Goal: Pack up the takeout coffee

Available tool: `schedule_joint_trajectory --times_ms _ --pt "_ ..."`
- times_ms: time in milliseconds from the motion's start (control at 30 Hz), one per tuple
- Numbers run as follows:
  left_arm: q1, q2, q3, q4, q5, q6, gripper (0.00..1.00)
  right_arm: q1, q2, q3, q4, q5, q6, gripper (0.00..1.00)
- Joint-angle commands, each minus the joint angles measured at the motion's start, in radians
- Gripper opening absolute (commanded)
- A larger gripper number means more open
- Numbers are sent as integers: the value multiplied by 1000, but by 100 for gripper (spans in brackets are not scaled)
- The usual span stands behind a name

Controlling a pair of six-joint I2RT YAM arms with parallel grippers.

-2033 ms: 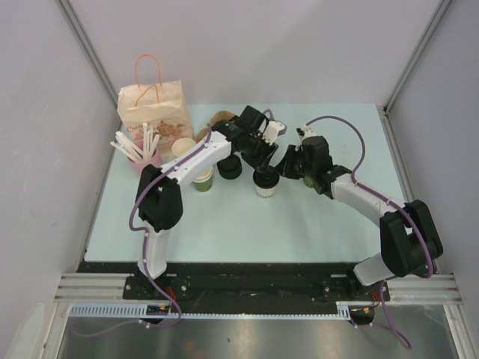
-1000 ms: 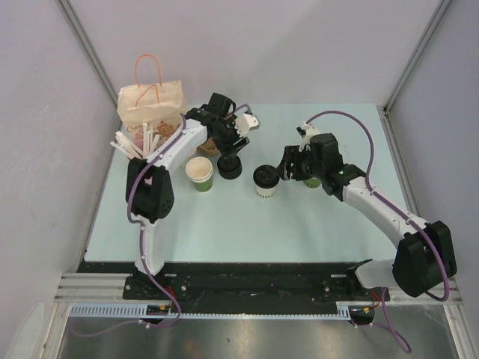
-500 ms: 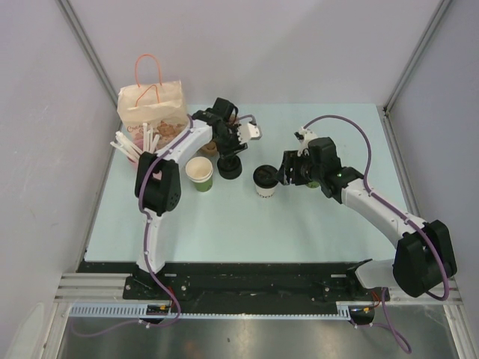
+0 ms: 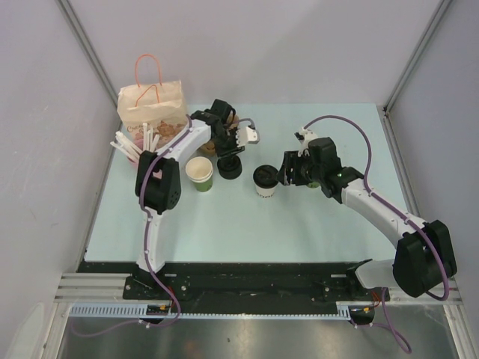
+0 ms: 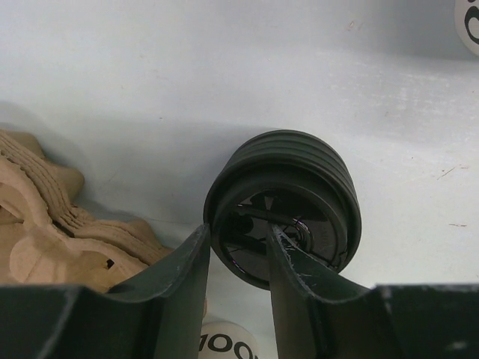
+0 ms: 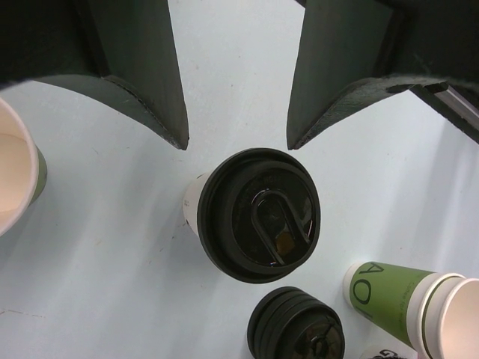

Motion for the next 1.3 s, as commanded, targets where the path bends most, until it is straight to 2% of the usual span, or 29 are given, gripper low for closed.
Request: schedule_joint_trajectory --times_ms 0,300,333,467,567,600,700,867,1067,1267 --pt "8 5 42 -19 76 69 41 3 -19 4 -9 11 -11 60" --pt "8 41 71 -33 59 94 36 5 1 2 -3 0 -7 59" --pt "8 41 62 -36 58 94 33 6 1 4 -3 -2 -7 59" --pt "10 23 5 -37 50 140 33 6 -7 2 -9 -2 -8 59" --pt "10 17 2 -39 51 126 23 6 -12 2 -8 4 -8 59" --pt "10 12 -9 -41 59 124 14 8 -10 4 -9 4 -7 59" --pt "10 -6 -27 -39 65 124 0 5 -10 2 -6 3 -7 59" --pt "8 -28 -20 -37 50 69 0 6 -12 4 -11 11 -5 58" --pt "10 -60 12 -37 35 -124 0 6 -18 2 -11 11 1 58" --pt "10 -98 17 -36 -21 -250 0 11 -28 4 -5 12 13 57"
